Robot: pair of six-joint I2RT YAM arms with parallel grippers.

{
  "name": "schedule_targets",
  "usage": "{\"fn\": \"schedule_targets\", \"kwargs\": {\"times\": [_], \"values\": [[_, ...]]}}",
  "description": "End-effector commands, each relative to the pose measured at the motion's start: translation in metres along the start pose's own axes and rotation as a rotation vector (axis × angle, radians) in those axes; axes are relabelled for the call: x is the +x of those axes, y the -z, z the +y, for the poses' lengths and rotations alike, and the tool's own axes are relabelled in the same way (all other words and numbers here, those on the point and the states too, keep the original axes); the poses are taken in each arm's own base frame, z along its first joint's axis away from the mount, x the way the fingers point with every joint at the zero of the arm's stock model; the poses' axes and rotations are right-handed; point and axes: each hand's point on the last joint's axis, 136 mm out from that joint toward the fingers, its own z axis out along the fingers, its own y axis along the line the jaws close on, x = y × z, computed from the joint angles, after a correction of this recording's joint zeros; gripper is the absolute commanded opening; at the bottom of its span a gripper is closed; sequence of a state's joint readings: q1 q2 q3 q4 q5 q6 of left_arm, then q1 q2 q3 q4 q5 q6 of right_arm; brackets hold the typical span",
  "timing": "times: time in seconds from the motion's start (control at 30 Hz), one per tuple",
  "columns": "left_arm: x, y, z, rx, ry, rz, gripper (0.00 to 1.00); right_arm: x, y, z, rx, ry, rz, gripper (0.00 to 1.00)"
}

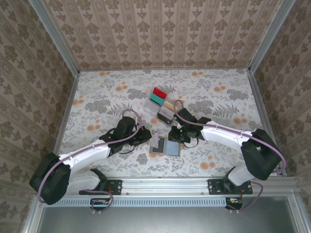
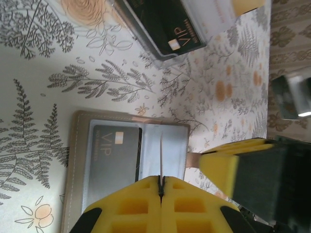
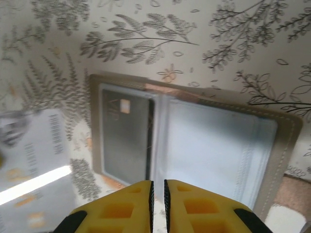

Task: Put the credit cards into the card holder
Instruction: Insert the credit card into the card slot.

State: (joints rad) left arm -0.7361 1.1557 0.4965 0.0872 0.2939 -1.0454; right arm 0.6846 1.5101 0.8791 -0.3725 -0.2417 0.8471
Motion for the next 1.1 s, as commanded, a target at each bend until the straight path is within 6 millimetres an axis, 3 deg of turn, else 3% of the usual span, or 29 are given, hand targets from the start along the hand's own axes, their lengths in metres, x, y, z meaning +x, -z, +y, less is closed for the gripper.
{"fn": "schedule_targets", "kwargs": {"times": [0.0,0.27,0.4,0.73,1.07], "values": [[0.0,0.001,0.005,-0.006,-0.037,-0.039,0.0,0.0,-0.002,-0.015,0.079,0.019,-0.006,0.16],[0.015,-0.018,-0.012,0.032,-0.091,0.023,0.0,0.005,0.007,-0.044,0.185,0.023,-0.031,0.16],[0.023,-0.032,-0.012,0.032,-0.086,0.064,0.0,0.008,0.006,-0.056,0.215,0.011,-0.035,0.16],[0.022,-0.045,-0.011,0.013,-0.111,0.063,0.0,0.013,0.001,-0.081,0.295,0.001,-0.033,0.15],[0.021,-0.059,-0.004,0.019,-0.126,0.042,0.0,0.017,-0.012,-0.088,0.288,-0.013,-0.018,0.12]]}}
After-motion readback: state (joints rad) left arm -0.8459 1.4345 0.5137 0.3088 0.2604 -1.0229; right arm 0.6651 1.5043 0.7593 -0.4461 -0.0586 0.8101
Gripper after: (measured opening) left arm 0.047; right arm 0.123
